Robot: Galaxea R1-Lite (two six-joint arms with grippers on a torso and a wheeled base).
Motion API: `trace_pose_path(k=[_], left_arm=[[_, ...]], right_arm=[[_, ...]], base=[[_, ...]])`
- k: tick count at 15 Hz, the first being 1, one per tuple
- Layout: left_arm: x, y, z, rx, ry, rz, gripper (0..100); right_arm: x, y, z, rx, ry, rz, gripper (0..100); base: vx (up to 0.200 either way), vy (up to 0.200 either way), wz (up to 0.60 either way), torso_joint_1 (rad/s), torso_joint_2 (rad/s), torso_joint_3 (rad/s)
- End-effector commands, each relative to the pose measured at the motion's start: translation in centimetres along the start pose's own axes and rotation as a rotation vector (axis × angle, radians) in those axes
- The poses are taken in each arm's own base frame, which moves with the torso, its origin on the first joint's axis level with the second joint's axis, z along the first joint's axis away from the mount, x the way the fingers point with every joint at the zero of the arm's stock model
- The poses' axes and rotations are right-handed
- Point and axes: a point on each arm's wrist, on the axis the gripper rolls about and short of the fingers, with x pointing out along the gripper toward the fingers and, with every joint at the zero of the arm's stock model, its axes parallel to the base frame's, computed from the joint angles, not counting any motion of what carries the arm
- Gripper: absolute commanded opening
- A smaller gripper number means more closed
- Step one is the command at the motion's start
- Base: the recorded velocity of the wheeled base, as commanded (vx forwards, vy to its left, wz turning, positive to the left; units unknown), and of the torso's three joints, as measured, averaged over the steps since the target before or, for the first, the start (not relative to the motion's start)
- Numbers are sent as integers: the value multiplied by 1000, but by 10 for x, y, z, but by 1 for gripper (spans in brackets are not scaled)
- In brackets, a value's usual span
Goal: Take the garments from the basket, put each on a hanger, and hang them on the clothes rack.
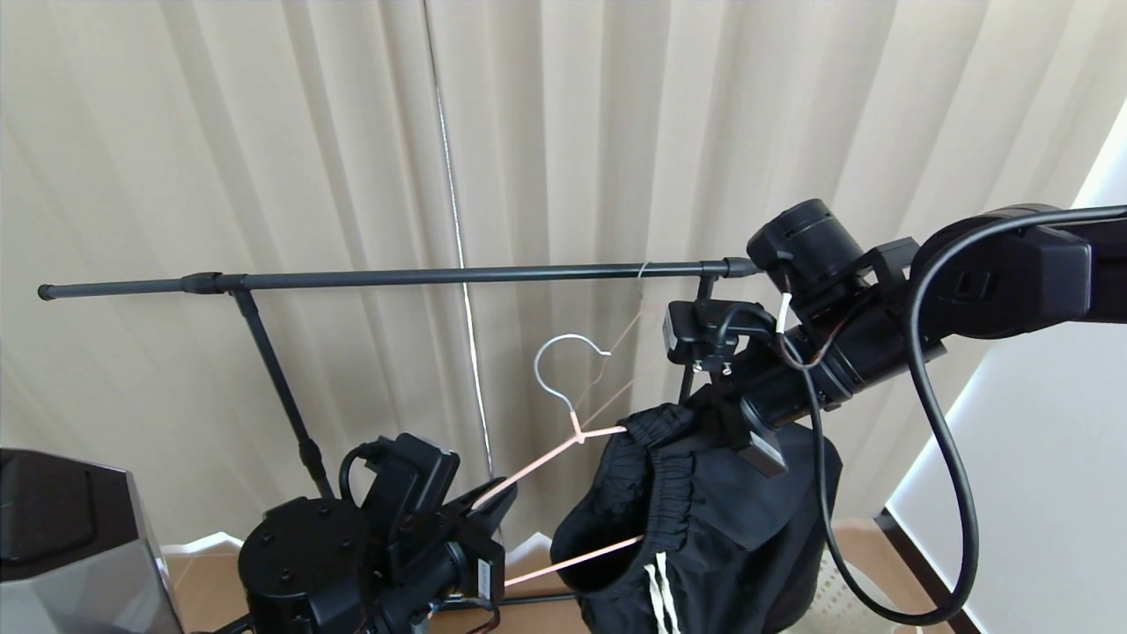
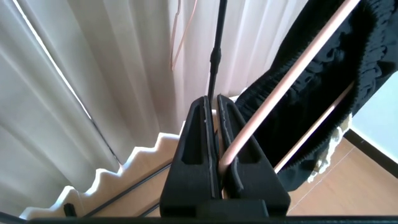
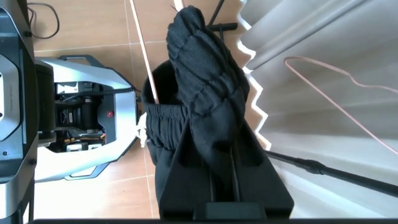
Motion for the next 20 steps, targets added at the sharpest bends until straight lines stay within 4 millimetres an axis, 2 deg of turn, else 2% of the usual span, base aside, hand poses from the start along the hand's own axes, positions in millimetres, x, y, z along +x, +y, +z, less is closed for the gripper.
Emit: trace_pose_path(k=[1,2,3,9,11,13,16,18,20], left_arm=[[1,1,0,0,0,5,0],[2,1,0,0,-1,8,0],[2,1,0,-1,-1,9,100],[-8,2,6,-11,-19,-41,100],[-31,14,20,-34,-58,-164,100],[-40,22,20,-39,-55,-219,100],[-39,28,23,-105,-62,-229,100],[-41,40,27,-188,-63,-282,100],[-38,43,27,-218,-55,-310,100]], right_arm=[[-5,3,1,-4,-5,-4,0],[-5,4,0,-3,-4,-3,0],[-5,5,0,-3,-3,-2,0],[-13,13,-3,-3,-4,-5,0],[-20,11,-13,29,7,-23,0],[-22,8,-20,50,15,-32,0],[-32,12,-26,77,19,-50,0],[-39,17,-40,121,26,-69,0],[-40,22,-56,129,6,-119,0]], base=[[0,0,0,0,0,0],[0,0,0,0,0,0],[0,0,0,0,0,0],[0,0,0,0,0,0],[0,0,0,0,0,0],[0,0,0,0,0,0],[0,0,0,0,0,0],[0,0,0,0,0,0],[0,0,0,0,0,0]])
